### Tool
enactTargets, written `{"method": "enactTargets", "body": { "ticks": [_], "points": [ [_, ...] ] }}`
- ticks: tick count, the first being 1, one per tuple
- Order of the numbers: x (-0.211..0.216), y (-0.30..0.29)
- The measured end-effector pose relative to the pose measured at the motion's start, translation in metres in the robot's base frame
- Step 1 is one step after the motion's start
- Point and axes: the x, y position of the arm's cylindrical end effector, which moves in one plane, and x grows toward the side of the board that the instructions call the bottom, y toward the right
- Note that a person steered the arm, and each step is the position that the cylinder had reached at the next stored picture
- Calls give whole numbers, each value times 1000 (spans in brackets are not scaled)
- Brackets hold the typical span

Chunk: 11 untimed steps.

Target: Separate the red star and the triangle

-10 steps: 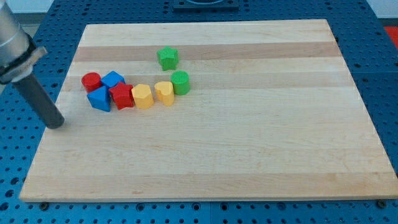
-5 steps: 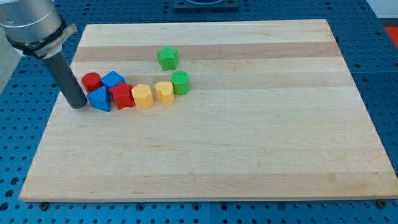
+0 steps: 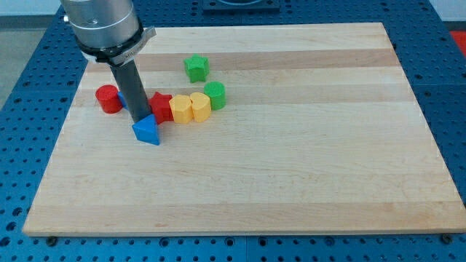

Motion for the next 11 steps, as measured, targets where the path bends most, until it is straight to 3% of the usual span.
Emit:
{"method": "enactTargets", "body": {
  "ticks": [5, 11],
  "points": [
    [14, 40],
    [-4, 22]
  ]
}}
